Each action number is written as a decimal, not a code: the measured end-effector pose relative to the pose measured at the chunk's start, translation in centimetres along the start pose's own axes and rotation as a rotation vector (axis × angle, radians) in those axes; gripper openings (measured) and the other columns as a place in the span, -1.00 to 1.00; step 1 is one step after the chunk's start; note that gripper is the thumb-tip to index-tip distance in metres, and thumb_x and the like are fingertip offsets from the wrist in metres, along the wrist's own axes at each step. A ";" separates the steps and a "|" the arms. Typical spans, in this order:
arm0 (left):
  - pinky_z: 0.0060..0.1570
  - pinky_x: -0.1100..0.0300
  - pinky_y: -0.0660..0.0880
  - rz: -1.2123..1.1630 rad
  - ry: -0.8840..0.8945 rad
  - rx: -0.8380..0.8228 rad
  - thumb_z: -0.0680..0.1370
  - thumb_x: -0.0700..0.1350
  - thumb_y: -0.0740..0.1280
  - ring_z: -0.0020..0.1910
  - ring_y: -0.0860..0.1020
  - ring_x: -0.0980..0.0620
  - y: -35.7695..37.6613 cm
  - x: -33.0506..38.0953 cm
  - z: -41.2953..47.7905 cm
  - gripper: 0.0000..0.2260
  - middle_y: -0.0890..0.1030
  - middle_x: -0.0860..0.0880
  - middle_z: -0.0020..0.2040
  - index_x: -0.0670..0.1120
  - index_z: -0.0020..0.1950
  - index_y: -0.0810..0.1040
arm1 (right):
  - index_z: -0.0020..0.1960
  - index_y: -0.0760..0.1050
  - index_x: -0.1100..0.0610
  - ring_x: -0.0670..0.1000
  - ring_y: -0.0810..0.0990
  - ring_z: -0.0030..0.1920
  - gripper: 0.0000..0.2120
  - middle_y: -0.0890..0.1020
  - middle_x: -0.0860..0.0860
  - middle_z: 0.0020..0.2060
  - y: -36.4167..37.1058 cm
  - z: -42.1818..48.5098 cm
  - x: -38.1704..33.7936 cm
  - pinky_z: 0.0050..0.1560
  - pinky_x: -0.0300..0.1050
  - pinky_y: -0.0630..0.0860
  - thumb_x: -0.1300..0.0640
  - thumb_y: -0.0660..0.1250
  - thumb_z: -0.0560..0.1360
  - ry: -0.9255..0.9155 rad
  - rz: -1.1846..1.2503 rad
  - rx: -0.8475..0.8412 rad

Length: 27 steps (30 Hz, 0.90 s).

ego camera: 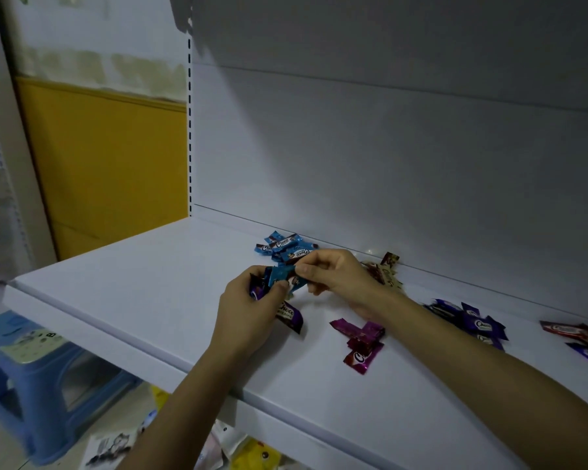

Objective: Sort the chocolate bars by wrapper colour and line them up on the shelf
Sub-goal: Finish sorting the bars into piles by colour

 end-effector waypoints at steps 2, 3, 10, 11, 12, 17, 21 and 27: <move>-0.20 0.20 0.54 0.000 -0.015 0.013 0.53 -0.13 0.36 -0.11 0.61 0.00 -0.1 -0.1 0.1 -0.92 0.64 0.02 -0.10 0.07 -0.08 0.54 | -0.22 0.63 0.07 -0.13 0.53 -0.38 -0.97 0.65 -0.07 -0.33 -0.4 0.2 0.0 -0.30 -0.26 0.52 0.16 0.46 0.39 0.042 0.100 -0.042; -0.22 0.23 0.53 -0.004 -0.023 0.016 0.53 -0.13 0.36 -0.13 0.61 0.02 -0.1 -0.2 0.1 -0.91 0.64 0.03 -0.11 0.07 -0.10 0.54 | -0.26 0.63 0.06 -0.13 0.52 -0.39 -0.97 0.65 -0.05 -0.31 -0.6 0.2 0.1 -0.32 -0.26 0.51 0.14 0.47 0.34 0.063 0.182 -0.061; -0.17 0.12 0.56 -0.011 -0.047 0.033 0.52 -0.15 0.38 -0.15 0.62 0.03 -0.2 -0.5 0.4 -0.87 0.65 0.02 -0.15 0.05 -0.17 0.53 | -0.08 0.57 0.19 -0.12 0.41 -0.48 -0.94 0.49 0.03 -0.35 -3.1 3.4 0.4 -0.48 -0.29 0.46 0.24 0.41 0.45 0.243 0.416 0.337; -0.16 0.12 0.56 -0.004 -0.049 0.030 0.53 -0.15 0.38 -0.14 0.62 0.04 -0.2 -0.5 0.4 -0.88 0.65 0.02 -0.14 0.05 -0.17 0.53 | 0.00 0.57 0.22 -0.10 0.44 -0.44 -0.90 0.50 0.05 -0.34 -3.1 3.9 0.3 -0.43 -0.29 0.51 0.27 0.37 0.49 0.267 0.398 0.372; -0.15 0.12 0.57 0.000 -0.051 0.026 0.53 -0.15 0.38 -0.13 0.62 0.04 -0.1 -0.4 0.3 -0.88 0.65 0.01 -0.12 0.05 -0.16 0.53 | 0.11 0.55 0.25 -0.08 0.48 -0.39 -0.82 0.53 0.07 -0.31 -3.1 4.3 0.3 -0.38 -0.27 0.55 0.30 0.32 0.51 0.279 0.382 0.381; -0.11 0.02 0.57 -0.008 -0.039 0.028 0.54 -0.16 0.36 -0.12 0.61 0.00 -0.3 0.0 0.1 -0.90 0.63 0.00 -0.14 0.02 -0.15 0.53 | 0.28 0.47 0.18 -0.05 0.58 -0.31 -0.65 0.63 0.09 -0.16 -1.3 3.9 -0.4 -0.31 -0.22 0.57 0.07 0.31 0.55 0.239 0.091 0.213; -0.16 0.17 0.56 -0.051 -0.014 0.035 0.55 -0.15 0.35 -0.14 0.60 0.02 -0.4 0.1 0.2 -0.92 0.64 0.03 -0.16 0.02 -0.11 0.55 | 0.01 0.64 0.07 -0.10 0.61 -0.28 -0.55 0.66 0.03 -0.17 -0.3 1.6 -1.0 -0.31 -0.24 0.51 -0.27 0.39 0.35 0.129 -0.158 -0.225; -0.32 0.40 0.49 -0.115 -0.003 0.010 0.56 -0.19 0.32 -0.26 0.64 0.21 -0.3 0.0 0.1 -0.91 0.67 0.14 -0.25 -0.01 -0.07 0.56 | -0.08 0.64 0.14 -0.09 0.46 -0.41 -0.87 0.54 -0.04 -0.43 -1.0 1.2 0.0 -0.37 -0.26 0.42 0.09 0.42 0.45 0.080 -0.069 -0.174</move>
Point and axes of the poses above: each hand's wrist, its own z-axis towards the middle knuckle, its own y-axis out of the palm, x = y × z, the point moved 1 cm from there along z, towards the middle knuckle
